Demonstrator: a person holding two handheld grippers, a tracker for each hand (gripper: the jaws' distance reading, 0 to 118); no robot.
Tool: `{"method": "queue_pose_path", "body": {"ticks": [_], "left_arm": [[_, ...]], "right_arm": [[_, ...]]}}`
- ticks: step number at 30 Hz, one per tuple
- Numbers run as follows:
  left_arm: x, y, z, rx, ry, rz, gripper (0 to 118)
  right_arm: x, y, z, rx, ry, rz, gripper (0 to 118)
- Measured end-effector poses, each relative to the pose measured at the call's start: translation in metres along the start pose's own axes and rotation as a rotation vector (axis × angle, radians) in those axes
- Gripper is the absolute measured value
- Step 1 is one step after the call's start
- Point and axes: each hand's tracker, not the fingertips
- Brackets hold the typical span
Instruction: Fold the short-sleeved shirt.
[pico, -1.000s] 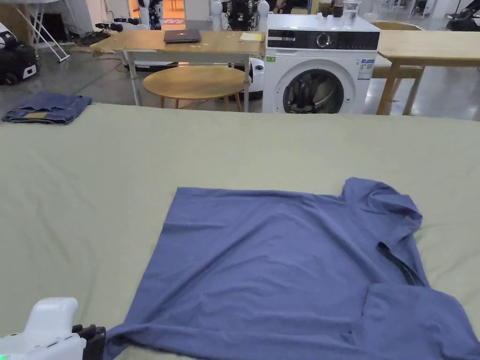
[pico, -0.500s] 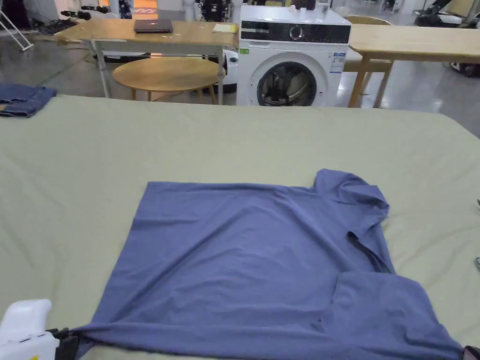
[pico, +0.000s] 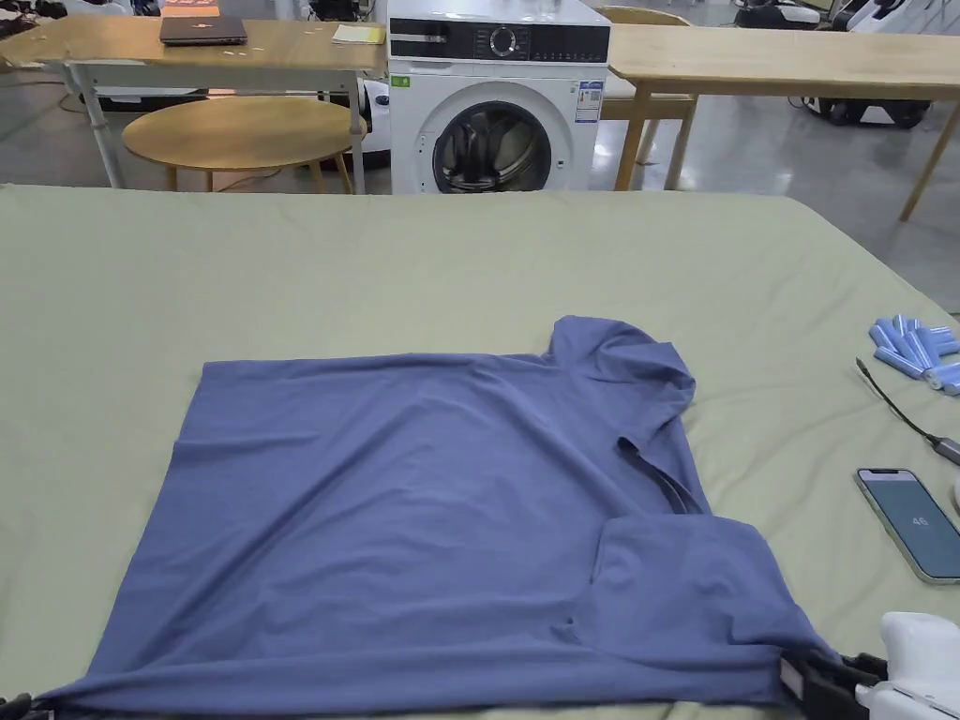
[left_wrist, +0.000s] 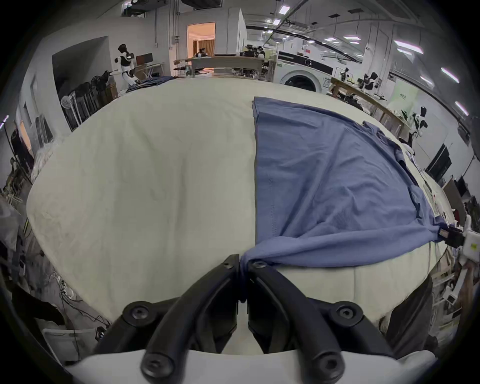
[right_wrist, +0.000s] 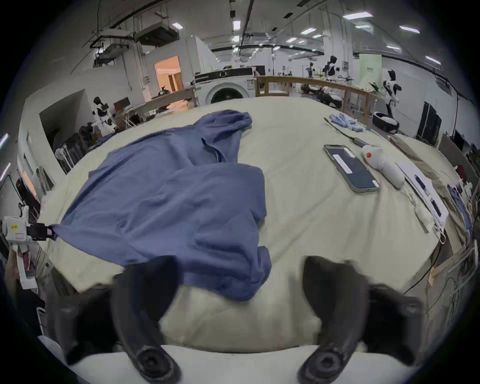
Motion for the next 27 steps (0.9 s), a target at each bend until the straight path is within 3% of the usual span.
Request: {"method": "queue_pose_path", "body": {"ticks": [1,6,13,21,27], "left_arm": [[0.0,0.001,-0.001,-0.002,0.001,0.0,0],[0.002,0.015,0.004,0.006,0.005,-0.012,0],[0.007,0.078,0.006,0.07,-0.009,-0.022,0],[0.014,0.163,-0.06,0.028,-0.006,-0.042,0],[0.019,0.184,-0.114,-0.055,0.015,-0.043,0]], "right_arm": [[0.001,0.0,-0.001,-0.005,0.004,-0.003,4],[-0.005,0.018,0.008,0.03,0.011,0.003,4],[-0.017,0.093,0.003,0.107,0.023,0.047,4],[-0.031,0.174,-0.077,0.058,0.002,0.084,4],[-0.028,0.188,-0.14,-0.06,-0.012,0.066,4]]}}
